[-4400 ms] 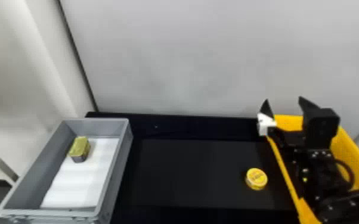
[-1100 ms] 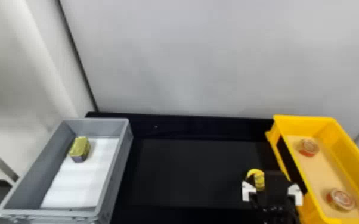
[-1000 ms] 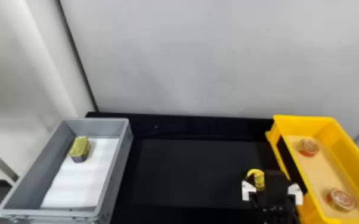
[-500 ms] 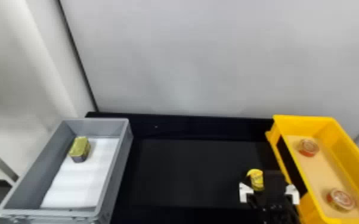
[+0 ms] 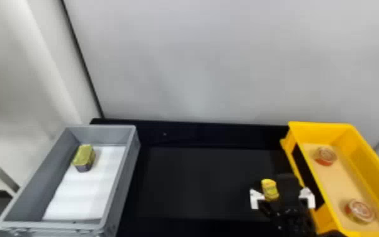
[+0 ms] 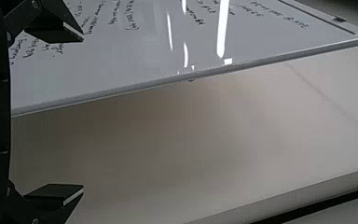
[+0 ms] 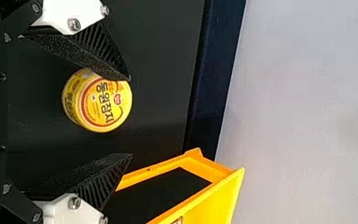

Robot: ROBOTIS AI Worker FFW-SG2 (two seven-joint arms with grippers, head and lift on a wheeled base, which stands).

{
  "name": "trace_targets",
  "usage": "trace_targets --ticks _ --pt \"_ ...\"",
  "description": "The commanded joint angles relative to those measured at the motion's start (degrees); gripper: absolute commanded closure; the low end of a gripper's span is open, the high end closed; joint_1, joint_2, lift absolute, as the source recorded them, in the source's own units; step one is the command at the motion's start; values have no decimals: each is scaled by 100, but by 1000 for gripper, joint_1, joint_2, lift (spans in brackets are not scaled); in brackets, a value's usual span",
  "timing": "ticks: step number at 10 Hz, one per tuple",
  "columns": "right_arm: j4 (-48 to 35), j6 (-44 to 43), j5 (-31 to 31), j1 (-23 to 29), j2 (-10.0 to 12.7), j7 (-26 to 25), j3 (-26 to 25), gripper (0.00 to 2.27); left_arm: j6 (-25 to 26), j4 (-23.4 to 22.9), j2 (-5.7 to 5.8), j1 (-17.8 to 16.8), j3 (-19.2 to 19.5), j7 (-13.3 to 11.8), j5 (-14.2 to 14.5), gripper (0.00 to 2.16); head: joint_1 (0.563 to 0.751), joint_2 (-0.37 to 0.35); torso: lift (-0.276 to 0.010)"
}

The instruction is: Pick up the round yellow can and place it in the yellow rectangular box

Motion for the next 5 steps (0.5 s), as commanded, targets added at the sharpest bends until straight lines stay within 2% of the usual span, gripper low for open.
trace_targets --ticks 1,5 --pt "-127 -11 23 49 -3 57 23 90 8 6 -15 0 15 1 -2 137 694 14 -68" --pt "-171 7 49 75 5 109 40 101 -1 6 -15 0 23 -8 -2 137 694 14 -68"
